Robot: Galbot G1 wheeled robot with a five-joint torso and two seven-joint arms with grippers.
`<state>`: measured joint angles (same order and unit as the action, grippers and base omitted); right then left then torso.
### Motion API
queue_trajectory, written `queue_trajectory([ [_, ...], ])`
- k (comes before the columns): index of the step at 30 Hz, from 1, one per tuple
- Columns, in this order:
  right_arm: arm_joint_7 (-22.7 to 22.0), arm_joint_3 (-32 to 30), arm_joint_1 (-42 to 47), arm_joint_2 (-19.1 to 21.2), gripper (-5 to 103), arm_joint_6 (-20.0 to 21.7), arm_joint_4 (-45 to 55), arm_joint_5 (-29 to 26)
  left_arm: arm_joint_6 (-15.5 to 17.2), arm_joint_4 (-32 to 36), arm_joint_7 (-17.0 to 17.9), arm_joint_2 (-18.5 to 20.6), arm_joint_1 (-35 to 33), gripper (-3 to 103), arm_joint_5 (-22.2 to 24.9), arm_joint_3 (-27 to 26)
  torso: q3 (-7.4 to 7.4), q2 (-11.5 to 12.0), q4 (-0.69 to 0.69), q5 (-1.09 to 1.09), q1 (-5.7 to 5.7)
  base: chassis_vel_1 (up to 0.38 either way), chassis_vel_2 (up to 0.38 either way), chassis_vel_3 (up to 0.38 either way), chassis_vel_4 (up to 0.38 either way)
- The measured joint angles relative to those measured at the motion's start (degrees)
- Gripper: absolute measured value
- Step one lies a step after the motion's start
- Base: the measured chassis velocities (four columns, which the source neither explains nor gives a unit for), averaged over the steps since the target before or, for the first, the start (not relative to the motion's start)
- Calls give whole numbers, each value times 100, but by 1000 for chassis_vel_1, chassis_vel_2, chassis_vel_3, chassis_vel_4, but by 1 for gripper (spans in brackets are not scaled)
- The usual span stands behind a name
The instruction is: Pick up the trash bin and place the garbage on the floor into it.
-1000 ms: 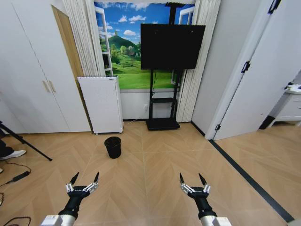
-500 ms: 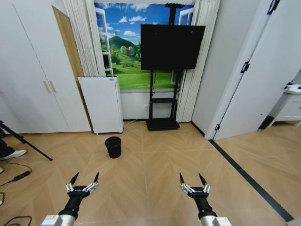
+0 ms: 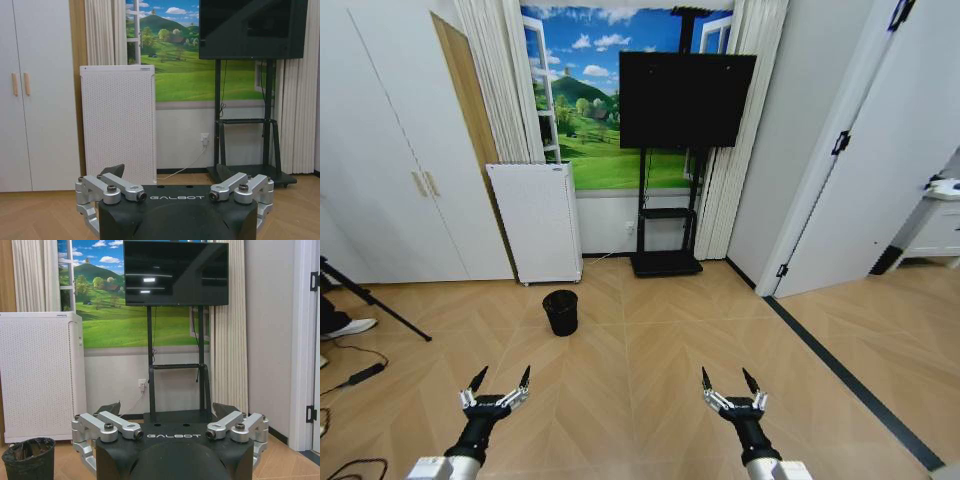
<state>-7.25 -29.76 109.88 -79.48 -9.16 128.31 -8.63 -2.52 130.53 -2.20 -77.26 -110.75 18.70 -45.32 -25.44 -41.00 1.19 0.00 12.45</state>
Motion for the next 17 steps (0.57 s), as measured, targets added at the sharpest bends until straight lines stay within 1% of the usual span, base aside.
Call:
queue_trajectory([
  [17, 0, 0, 0, 0, 100, 0, 0, 0, 0, 0, 0, 0, 0, 100, 0, 0, 0, 0, 0, 0, 0, 0, 0, 0, 0],
])
